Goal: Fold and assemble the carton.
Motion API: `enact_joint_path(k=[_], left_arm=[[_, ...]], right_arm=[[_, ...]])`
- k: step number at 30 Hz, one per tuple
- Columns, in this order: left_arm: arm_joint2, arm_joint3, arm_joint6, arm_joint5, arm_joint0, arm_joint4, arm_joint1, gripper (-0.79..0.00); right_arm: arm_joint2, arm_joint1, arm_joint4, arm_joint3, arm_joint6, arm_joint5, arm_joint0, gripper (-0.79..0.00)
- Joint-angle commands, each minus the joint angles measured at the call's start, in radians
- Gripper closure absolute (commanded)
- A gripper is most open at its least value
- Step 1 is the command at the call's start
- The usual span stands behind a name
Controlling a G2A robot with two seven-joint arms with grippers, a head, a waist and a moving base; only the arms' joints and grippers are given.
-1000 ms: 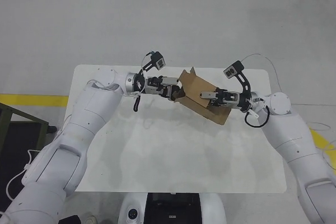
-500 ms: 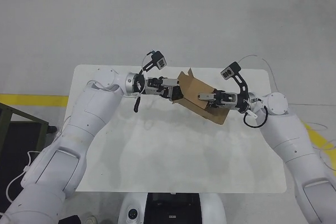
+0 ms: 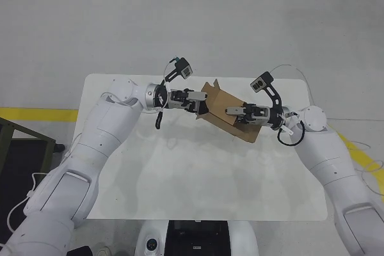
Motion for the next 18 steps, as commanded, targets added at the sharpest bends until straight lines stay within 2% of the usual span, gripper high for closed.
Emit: enact_joint_path(k=[1,11,18], left_arm=[[0.001,-0.006,0.007,-0.007,0.006,0.006,0.003,-0.785],[0.004,-0.071,0.066,-0.066,0.035,0.057,0.026,-0.785],[0.032,-0.125,0.149,-0.149,0.042,0.152,0.055,-0.785]], right_arm=[[0.006,-0.001,0.003,0.001,0.003,0.003,-0.002,0.0],[0.028,-0.009,0.01,0.005,0.016,0.016,-0.008,0.0],[0.038,-0.015,0.01,0.008,0.028,0.028,-0.008,0.0]])
